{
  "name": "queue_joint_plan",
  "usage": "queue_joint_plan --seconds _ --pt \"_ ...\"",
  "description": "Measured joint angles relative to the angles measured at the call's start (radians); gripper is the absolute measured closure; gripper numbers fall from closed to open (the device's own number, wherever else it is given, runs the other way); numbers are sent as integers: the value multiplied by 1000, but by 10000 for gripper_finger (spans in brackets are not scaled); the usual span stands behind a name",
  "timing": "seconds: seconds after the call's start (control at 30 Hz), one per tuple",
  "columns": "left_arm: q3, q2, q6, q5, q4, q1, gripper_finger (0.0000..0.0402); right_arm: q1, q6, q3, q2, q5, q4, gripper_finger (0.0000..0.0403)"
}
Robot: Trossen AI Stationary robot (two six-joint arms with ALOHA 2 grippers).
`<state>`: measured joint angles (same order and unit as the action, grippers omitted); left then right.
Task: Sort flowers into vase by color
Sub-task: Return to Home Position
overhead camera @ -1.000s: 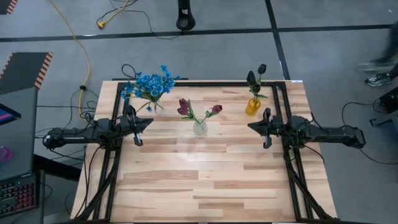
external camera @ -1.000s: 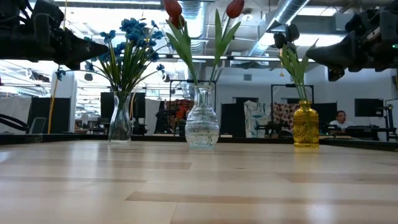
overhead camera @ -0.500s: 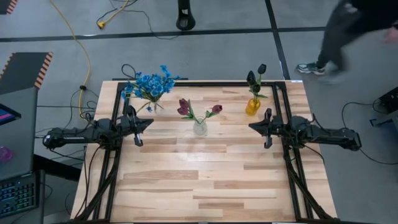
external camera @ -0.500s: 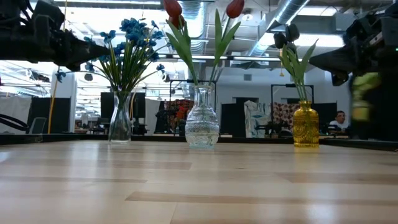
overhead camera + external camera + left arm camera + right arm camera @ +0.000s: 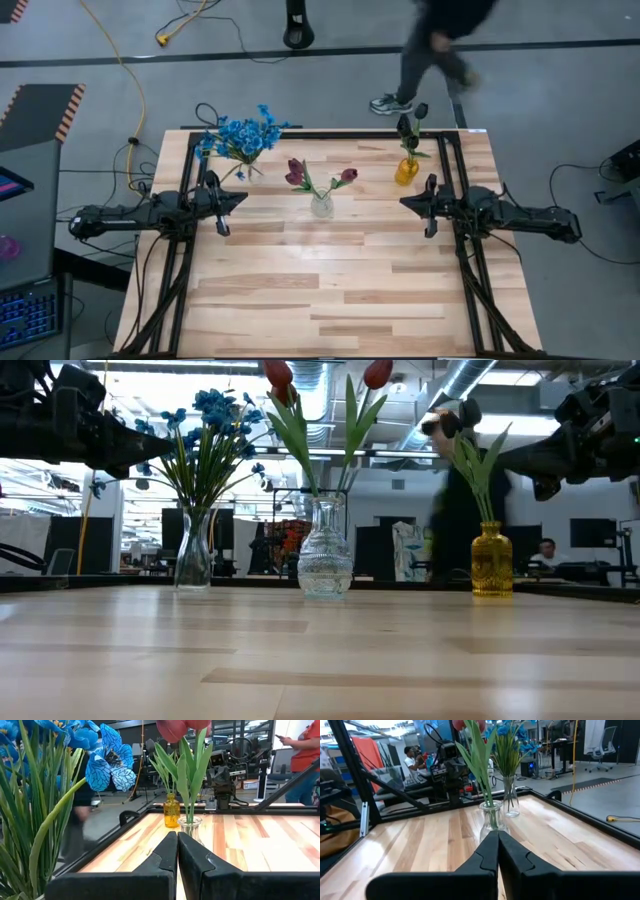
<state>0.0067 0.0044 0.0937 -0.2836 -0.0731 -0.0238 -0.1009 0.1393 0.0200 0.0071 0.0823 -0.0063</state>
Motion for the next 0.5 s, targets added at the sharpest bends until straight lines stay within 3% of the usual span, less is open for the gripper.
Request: queue_joint_plan --seconds 0.5 --pt "0 0 14 -8 1 0 401 0 2 0 0 0 -1 367"
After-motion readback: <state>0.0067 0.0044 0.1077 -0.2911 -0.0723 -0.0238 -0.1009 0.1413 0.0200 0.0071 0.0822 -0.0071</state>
